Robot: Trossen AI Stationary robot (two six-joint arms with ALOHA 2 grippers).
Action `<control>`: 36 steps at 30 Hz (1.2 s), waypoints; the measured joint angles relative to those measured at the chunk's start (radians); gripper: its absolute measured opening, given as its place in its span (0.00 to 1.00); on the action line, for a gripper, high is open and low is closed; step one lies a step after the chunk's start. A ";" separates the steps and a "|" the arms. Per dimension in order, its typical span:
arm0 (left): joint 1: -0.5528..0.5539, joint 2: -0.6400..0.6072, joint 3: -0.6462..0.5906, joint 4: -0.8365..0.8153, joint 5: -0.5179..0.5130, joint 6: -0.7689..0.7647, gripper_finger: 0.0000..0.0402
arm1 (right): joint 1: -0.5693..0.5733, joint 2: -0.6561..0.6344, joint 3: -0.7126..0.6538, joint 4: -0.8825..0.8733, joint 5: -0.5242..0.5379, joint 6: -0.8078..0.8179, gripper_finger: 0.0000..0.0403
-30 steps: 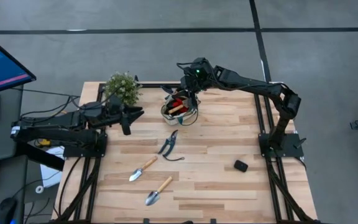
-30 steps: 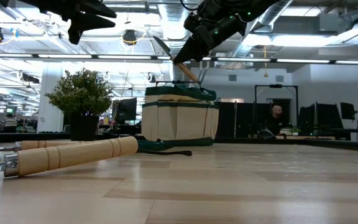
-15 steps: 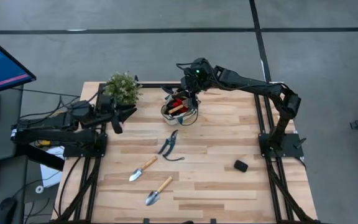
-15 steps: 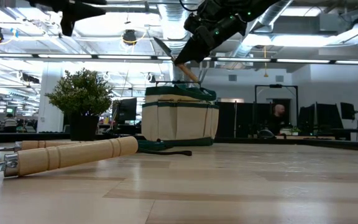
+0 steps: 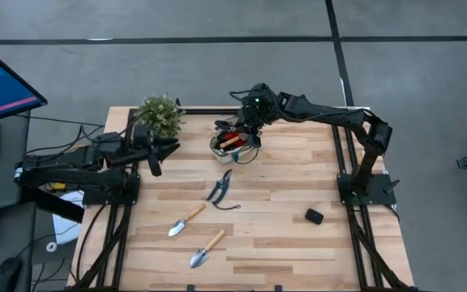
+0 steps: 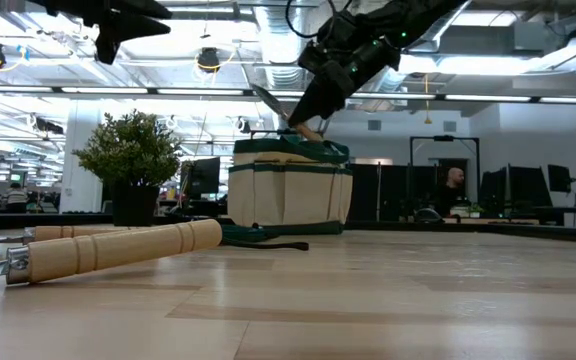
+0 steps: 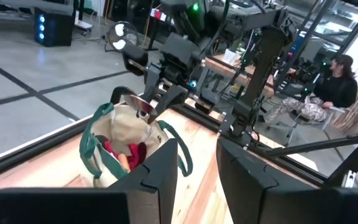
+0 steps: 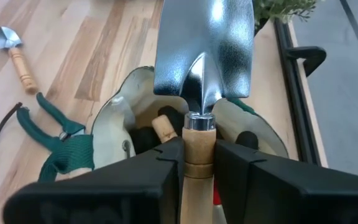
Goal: Pick & Place Garden tools in Gardening bag
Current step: Put the brown trowel into the light brown gardening bag
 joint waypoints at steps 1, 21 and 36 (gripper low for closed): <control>0.000 0.000 0.000 -0.002 0.000 0.000 0.28 | 0.001 0.000 -0.002 0.001 0.000 0.000 0.13; 0.000 0.049 -0.001 -0.051 -0.004 0.019 0.28 | 0.042 0.000 -0.003 0.035 0.067 -0.063 0.13; 0.000 0.083 -0.016 -0.049 -0.004 0.069 0.28 | 0.038 -0.001 -0.003 0.021 0.097 -0.071 0.13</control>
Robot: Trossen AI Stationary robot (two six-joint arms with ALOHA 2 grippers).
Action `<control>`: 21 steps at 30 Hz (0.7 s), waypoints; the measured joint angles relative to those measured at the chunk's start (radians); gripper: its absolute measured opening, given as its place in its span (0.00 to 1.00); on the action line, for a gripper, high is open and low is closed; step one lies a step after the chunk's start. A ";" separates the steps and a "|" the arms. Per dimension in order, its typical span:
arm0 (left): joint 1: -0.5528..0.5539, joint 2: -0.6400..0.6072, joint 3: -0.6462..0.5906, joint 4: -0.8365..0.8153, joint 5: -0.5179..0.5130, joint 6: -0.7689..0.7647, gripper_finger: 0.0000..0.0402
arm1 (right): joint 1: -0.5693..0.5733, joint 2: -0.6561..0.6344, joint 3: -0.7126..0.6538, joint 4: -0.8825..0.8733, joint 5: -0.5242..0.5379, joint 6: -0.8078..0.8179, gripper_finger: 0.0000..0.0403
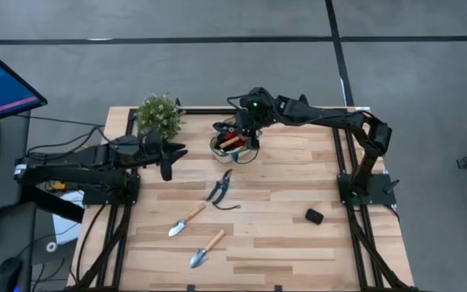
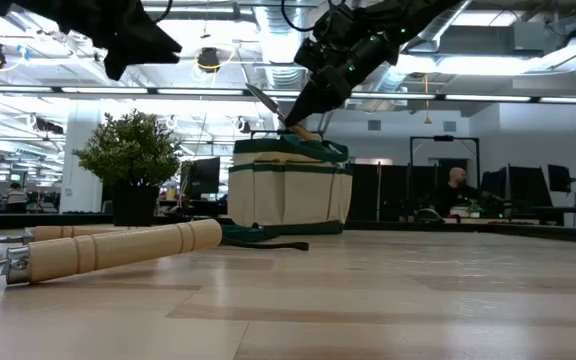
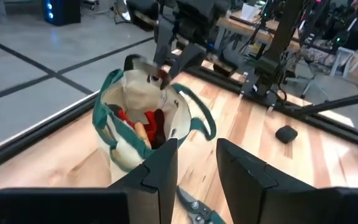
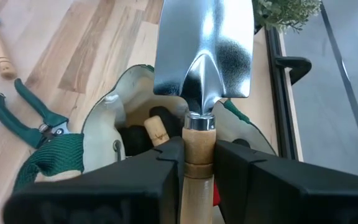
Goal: Pick & Place Garden tools in Gardening bag
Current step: Put the brown trowel into the light brown gardening bag
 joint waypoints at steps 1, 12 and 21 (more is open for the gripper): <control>0.000 -0.004 -0.011 -0.002 0.000 0.002 0.28 | -0.004 0.000 0.000 0.000 0.000 0.000 0.13; 0.000 -0.005 -0.087 0.015 0.000 -0.047 0.28 | -0.011 0.000 0.000 0.002 0.000 0.000 0.13; 0.000 -0.033 -0.088 0.023 0.000 -0.018 0.28 | -0.013 -0.001 -0.051 0.036 -0.001 0.000 0.13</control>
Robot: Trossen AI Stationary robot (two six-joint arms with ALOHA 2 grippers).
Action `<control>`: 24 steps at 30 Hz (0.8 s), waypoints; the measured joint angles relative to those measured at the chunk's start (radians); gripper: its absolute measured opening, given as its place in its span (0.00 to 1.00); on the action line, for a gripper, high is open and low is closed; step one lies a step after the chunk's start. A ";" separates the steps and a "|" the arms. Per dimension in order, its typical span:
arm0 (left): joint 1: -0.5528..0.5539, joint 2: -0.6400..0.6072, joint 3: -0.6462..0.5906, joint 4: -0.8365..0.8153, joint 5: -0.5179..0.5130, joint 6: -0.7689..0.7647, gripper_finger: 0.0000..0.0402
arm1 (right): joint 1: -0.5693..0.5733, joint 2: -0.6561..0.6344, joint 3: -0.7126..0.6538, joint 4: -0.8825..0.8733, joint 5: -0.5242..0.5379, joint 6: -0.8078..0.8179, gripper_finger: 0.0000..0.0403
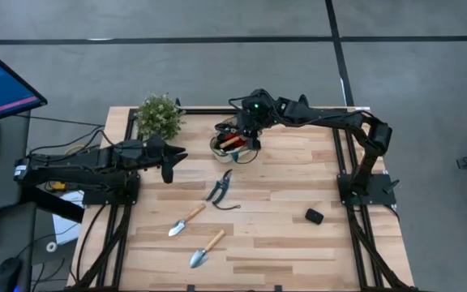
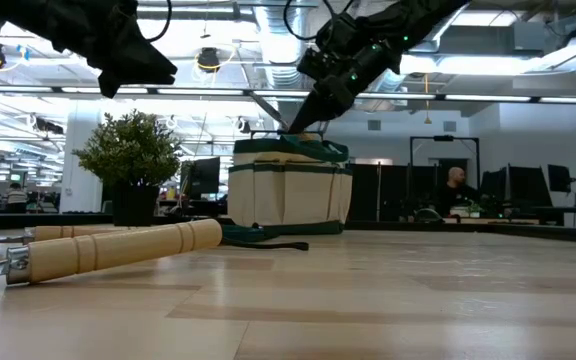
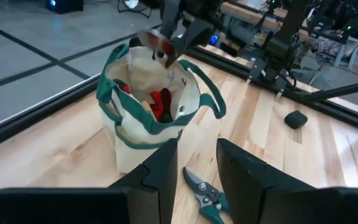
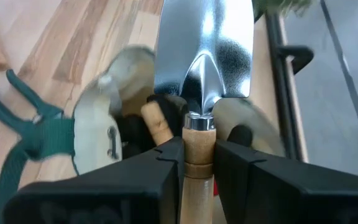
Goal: Pick & Place Garden tools in Gardening bag
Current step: Put the brown trowel into the light brown gardening bag
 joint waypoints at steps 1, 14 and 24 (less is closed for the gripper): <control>0.000 -0.006 0.000 0.000 0.000 0.001 0.28 | 0.000 0.000 -0.012 0.003 0.000 0.000 0.13; 0.000 -0.038 0.000 0.002 0.000 0.001 0.28 | 0.000 0.000 -0.107 0.097 -0.002 0.011 0.13; 0.000 -0.038 0.000 0.002 0.000 0.001 0.28 | 0.006 0.082 -0.107 0.097 -0.003 0.027 0.13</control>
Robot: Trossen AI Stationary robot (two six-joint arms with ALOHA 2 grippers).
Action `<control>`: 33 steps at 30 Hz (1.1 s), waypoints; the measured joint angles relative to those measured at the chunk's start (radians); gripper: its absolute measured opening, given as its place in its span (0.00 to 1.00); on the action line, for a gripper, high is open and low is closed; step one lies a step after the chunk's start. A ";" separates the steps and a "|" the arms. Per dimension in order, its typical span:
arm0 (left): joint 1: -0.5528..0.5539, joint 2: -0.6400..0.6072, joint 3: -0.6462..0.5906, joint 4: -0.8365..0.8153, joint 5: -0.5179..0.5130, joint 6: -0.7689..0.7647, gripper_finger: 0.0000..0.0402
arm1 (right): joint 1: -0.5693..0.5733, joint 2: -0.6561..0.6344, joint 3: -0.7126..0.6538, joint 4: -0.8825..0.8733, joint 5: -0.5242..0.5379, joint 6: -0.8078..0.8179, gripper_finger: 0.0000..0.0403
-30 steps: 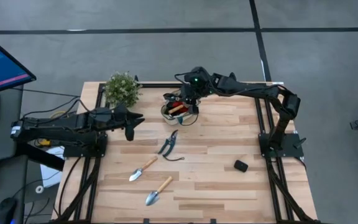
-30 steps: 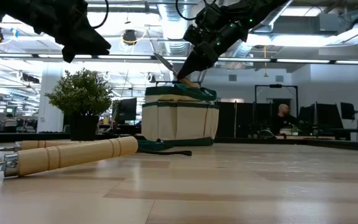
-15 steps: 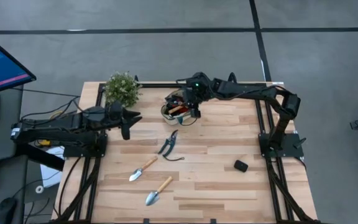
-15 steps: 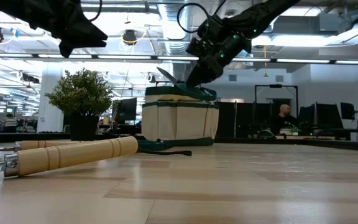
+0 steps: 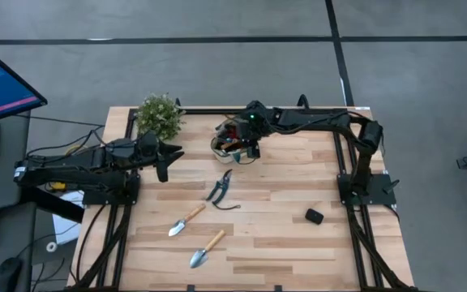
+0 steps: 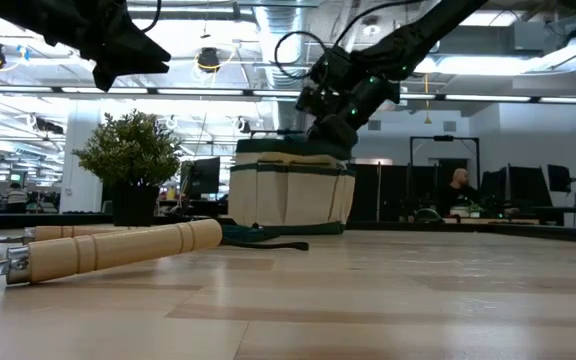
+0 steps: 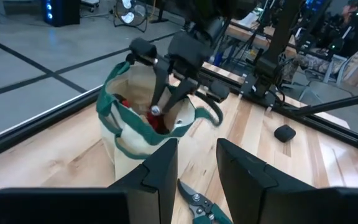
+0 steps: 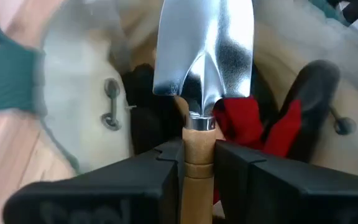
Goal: Pick & Place Garden tools in Gardening bag
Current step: Put the brown trowel into the light brown gardening bag
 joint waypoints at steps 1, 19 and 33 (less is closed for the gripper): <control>0.000 0.000 0.000 0.000 0.000 0.000 0.28 | 0.004 0.009 0.003 0.010 0.000 0.000 0.13; 0.000 0.000 0.000 0.000 0.000 0.037 0.28 | 0.027 0.009 0.111 0.025 0.000 0.011 0.13; 0.000 0.000 0.000 -0.009 0.000 0.064 0.28 | 0.030 0.016 0.170 -0.016 0.000 0.012 0.13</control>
